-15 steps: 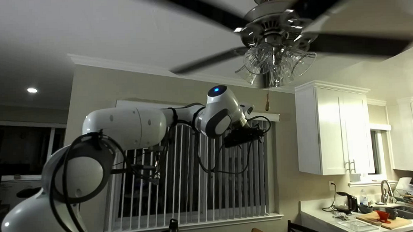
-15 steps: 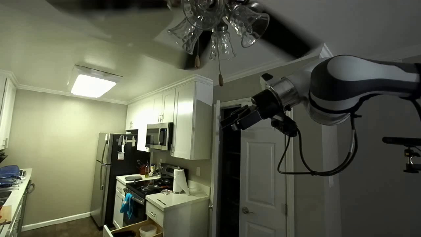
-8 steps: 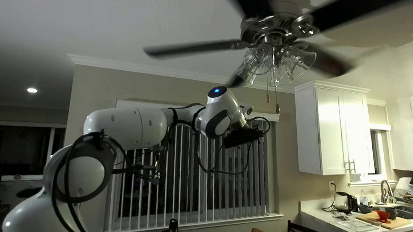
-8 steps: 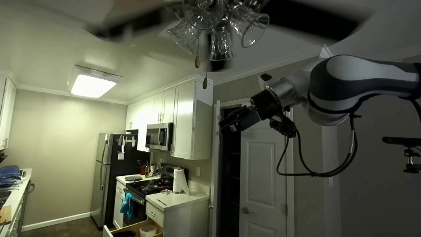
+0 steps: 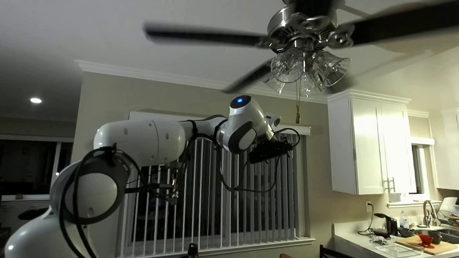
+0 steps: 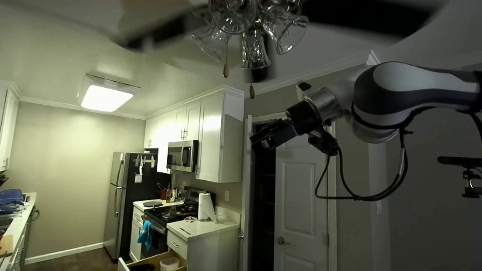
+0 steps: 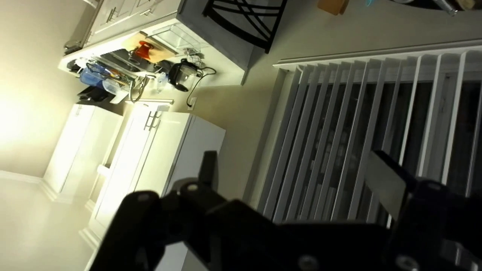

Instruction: Turn on the chandelier.

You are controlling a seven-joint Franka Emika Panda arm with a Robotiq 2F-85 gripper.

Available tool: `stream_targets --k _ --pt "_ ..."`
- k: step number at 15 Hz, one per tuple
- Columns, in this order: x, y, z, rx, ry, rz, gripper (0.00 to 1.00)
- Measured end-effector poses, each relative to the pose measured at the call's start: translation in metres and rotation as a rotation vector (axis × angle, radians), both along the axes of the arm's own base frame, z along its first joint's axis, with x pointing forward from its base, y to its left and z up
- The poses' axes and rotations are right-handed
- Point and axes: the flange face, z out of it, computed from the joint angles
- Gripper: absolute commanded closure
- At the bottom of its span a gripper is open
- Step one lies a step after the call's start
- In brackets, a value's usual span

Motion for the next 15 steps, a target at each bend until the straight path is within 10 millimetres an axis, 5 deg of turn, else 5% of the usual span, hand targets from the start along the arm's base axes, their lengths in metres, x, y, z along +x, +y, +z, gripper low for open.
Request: stream_targets --k 15 --pt "0.044 0.01 0.069 0.354 -0.23 -0.266 0.0"
